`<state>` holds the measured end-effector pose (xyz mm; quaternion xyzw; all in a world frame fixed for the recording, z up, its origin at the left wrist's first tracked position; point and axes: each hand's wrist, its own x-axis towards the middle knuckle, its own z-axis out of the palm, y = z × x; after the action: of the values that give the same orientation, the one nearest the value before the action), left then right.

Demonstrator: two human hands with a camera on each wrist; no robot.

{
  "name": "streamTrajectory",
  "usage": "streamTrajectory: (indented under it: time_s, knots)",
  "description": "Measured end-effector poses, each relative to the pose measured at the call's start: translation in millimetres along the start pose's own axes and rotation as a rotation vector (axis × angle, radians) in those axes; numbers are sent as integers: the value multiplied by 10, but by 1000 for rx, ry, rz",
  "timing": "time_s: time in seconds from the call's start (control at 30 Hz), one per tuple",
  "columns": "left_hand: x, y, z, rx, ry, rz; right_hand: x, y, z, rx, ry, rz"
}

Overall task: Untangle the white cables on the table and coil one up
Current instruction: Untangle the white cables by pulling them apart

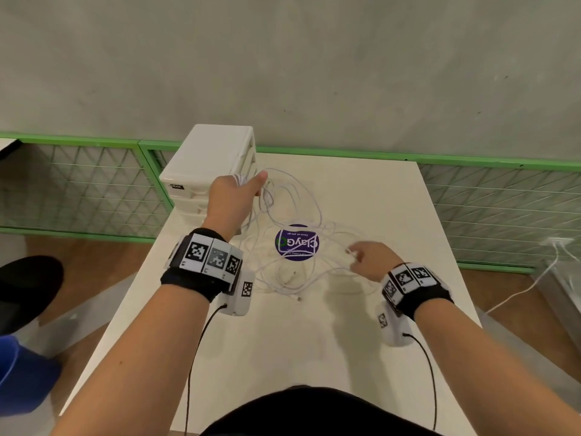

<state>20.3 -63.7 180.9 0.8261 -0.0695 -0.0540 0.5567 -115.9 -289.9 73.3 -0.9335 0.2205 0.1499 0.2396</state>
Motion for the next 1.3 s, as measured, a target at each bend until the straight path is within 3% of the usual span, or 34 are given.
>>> streamTrajectory:
  time_s: [0.1,0.17,0.43,0.63,0.7,0.87,0.97,1.03,1.13,1.17,1.2,1.23,1.3]
  knots:
    - [-52,43,94,-18,-38,17,-79,-477,-110,165,188,-192]
    - [-75,63,125,-55,-84,27,-90,-698,-144,142,216,-250]
    - [-237,150,181,-22,-280,109,-31,-1058,-89,108,237,-240]
    - [-175,112,123,54,-208,126,-5,-845,56,-83,231,-229]
    - [-166,89,110,91,-184,123,0,-718,88,-192,176,-194]
    - [-32,109,-39,48,-32,95,7,-209,283,-345,-154,70]
    - [-5,152,-83,124,-114,150,-6,-151,218,-263,-134,124]
    - [-55,162,-31,244,-225,156,-43,-291,62,-169,45,46]
    - [-143,180,90,357,-333,174,-170,-627,-205,287,643,-228]
    - [-166,194,123,371,-341,182,-226,-753,-300,440,767,-378]
    - [-189,214,144,380,-339,192,-271,-871,-372,538,778,-519]
    - [-202,239,159,378,-339,202,-296,-974,-420,594,692,-618]
    - [-194,288,155,328,-325,222,-315,-1132,-443,598,422,-655]
